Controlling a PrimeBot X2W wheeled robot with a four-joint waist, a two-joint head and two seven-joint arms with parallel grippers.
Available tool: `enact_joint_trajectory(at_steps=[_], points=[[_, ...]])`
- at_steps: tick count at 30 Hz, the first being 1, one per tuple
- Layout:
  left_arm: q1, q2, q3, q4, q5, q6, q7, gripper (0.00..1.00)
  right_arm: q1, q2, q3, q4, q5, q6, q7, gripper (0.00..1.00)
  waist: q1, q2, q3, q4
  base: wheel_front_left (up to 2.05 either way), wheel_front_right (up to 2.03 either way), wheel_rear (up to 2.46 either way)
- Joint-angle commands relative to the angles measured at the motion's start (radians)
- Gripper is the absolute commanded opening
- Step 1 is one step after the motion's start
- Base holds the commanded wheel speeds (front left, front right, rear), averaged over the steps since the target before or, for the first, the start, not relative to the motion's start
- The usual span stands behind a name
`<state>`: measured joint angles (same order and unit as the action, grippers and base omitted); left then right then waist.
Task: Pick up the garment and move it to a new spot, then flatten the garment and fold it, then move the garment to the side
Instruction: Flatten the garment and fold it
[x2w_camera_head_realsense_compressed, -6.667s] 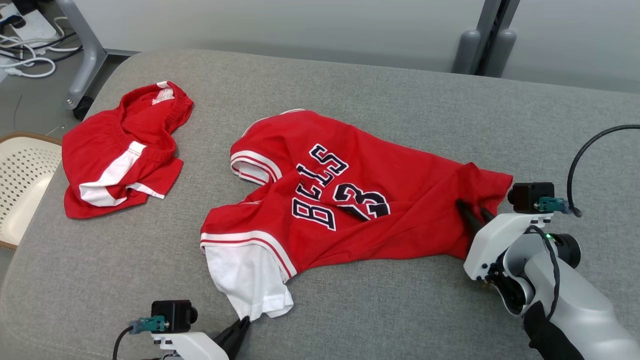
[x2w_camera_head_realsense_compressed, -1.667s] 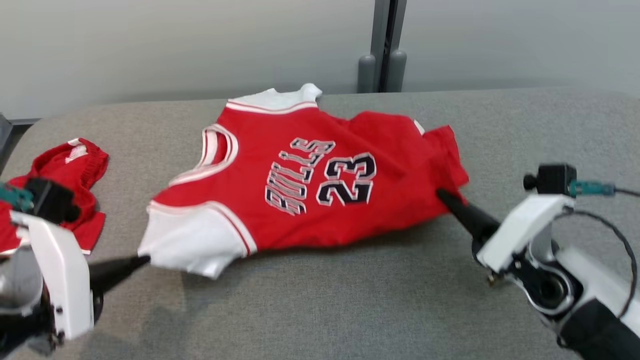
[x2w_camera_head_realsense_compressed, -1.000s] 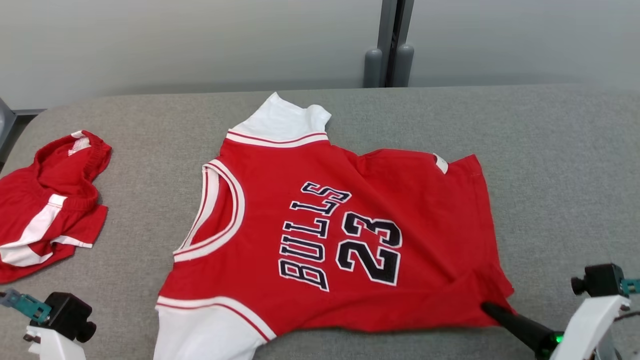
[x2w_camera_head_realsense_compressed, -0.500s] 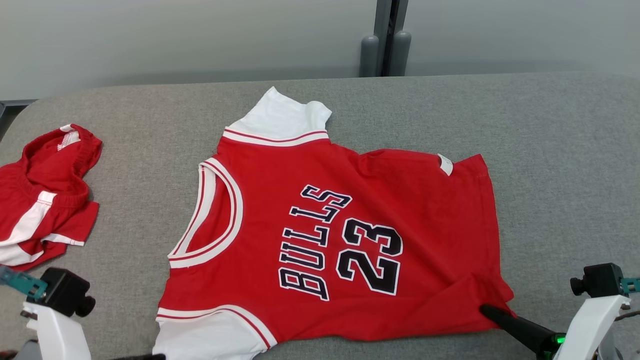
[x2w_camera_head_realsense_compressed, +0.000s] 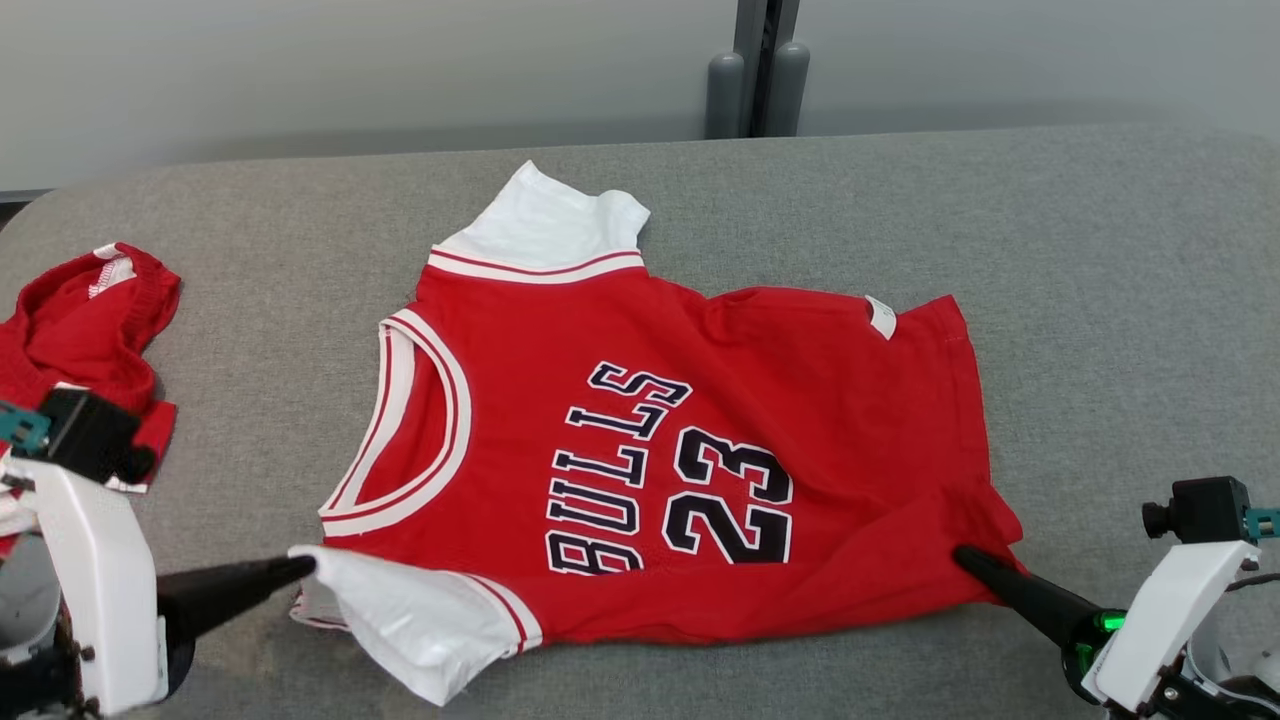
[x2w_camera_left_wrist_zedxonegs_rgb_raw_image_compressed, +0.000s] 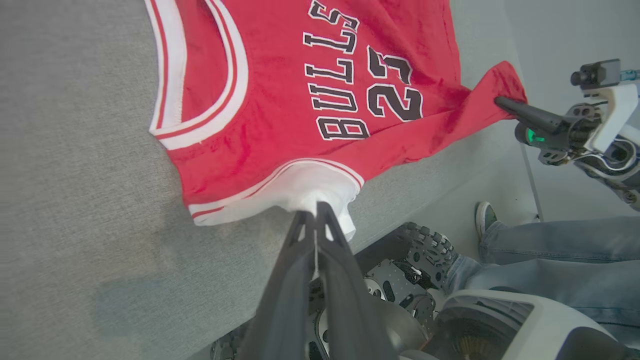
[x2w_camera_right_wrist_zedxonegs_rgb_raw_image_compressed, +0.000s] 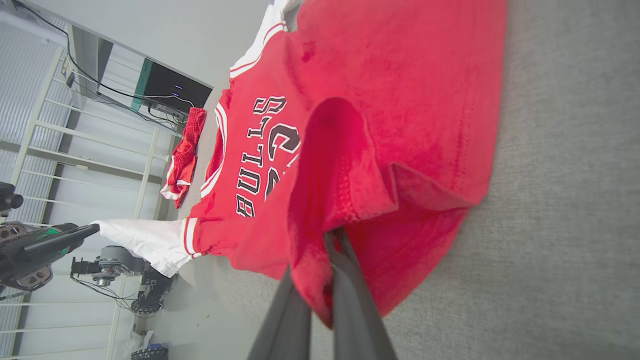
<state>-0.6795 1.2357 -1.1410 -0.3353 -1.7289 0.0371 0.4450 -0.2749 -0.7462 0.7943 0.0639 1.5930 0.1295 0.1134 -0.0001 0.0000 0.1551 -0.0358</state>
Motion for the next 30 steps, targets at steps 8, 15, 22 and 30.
enact_joint_trajectory(at_steps=[8,15,22,30], points=[[-0.106,-0.107,0.041,0.164,-0.017,-0.026,0.065,0.00,-0.024,0.035,-0.026,-0.007,0.034,0.002,-0.041,0.00,0.0001,0.0000,0.023,-0.019,0.00,0.00,0.00],[-0.166,-0.190,0.051,0.291,-0.008,-0.028,0.098,0.00,-0.018,0.037,-0.028,-0.027,0.049,0.002,-0.070,0.00,0.0001,0.0000,0.039,-0.034,0.00,0.00,0.00],[-0.227,-0.256,0.058,0.391,0.018,-0.022,0.120,0.00,-0.058,0.049,-0.028,-0.003,0.075,0.002,-0.059,0.00,0.0001,0.0000,0.072,-0.045,0.00,0.00,0.00],[-0.295,-0.339,0.047,0.523,0.056,-0.035,0.150,0.00,-0.103,0.064,-0.015,0.046,0.094,0.002,-0.051,0.00,0.0001,0.0000,0.119,-0.049,0.00,0.00,0.00]])
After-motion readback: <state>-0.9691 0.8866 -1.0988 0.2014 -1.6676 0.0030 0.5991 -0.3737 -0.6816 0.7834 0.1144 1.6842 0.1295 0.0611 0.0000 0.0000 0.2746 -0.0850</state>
